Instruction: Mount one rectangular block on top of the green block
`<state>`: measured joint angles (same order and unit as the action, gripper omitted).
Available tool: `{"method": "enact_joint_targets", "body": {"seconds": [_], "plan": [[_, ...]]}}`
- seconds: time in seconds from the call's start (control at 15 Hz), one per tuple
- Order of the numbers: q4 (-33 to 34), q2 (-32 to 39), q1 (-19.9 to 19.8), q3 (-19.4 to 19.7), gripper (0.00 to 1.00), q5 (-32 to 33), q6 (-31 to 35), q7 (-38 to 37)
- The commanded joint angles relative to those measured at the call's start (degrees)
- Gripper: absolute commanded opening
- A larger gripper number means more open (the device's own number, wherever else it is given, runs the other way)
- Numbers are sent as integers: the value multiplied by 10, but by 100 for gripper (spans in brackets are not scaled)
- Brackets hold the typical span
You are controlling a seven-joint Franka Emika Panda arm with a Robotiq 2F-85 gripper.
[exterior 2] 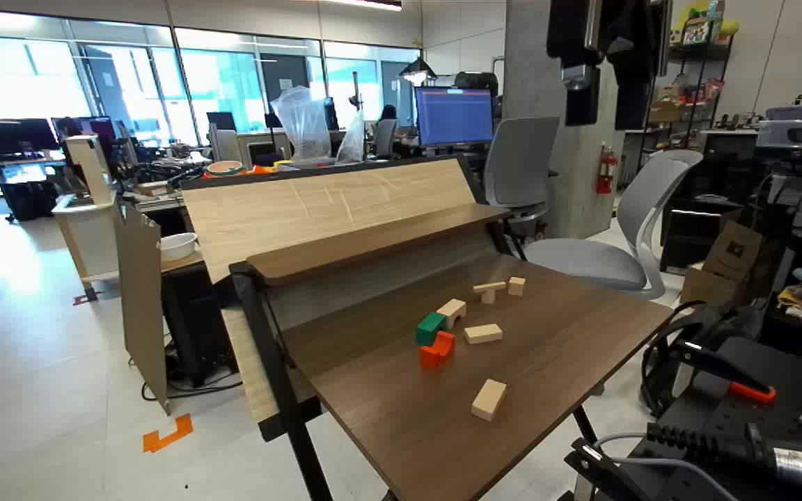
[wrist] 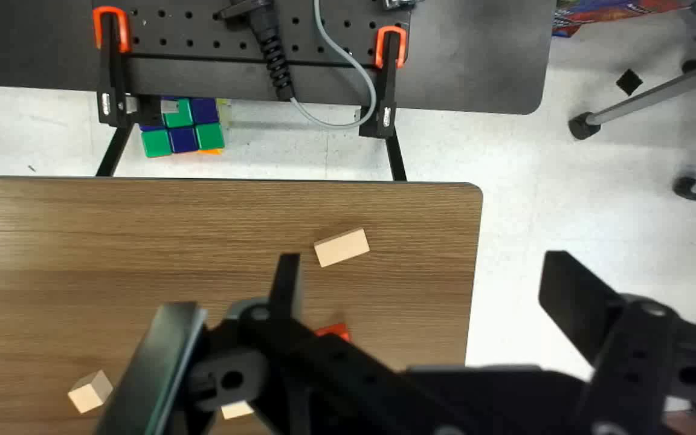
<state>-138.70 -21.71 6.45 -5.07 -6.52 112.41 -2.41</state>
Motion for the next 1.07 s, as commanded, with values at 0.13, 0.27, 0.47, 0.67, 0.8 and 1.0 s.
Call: {"method": "enact_joint_targets", "body": {"seconds": [0.13,0.27,0.47,0.67,0.8,1.0], "plan": [[1,0,-2,-2,100,-1,-1,0],[1,0,-2,-2,100,-1,-1,0],[1,0,-2,-2,100,-1,-1,0],[1,0,-2,-2,100,-1,-1,0],[3,-1,-1,-1,100,0,-2,14],[11,-7,0,0,100,0,-4,33]]}}
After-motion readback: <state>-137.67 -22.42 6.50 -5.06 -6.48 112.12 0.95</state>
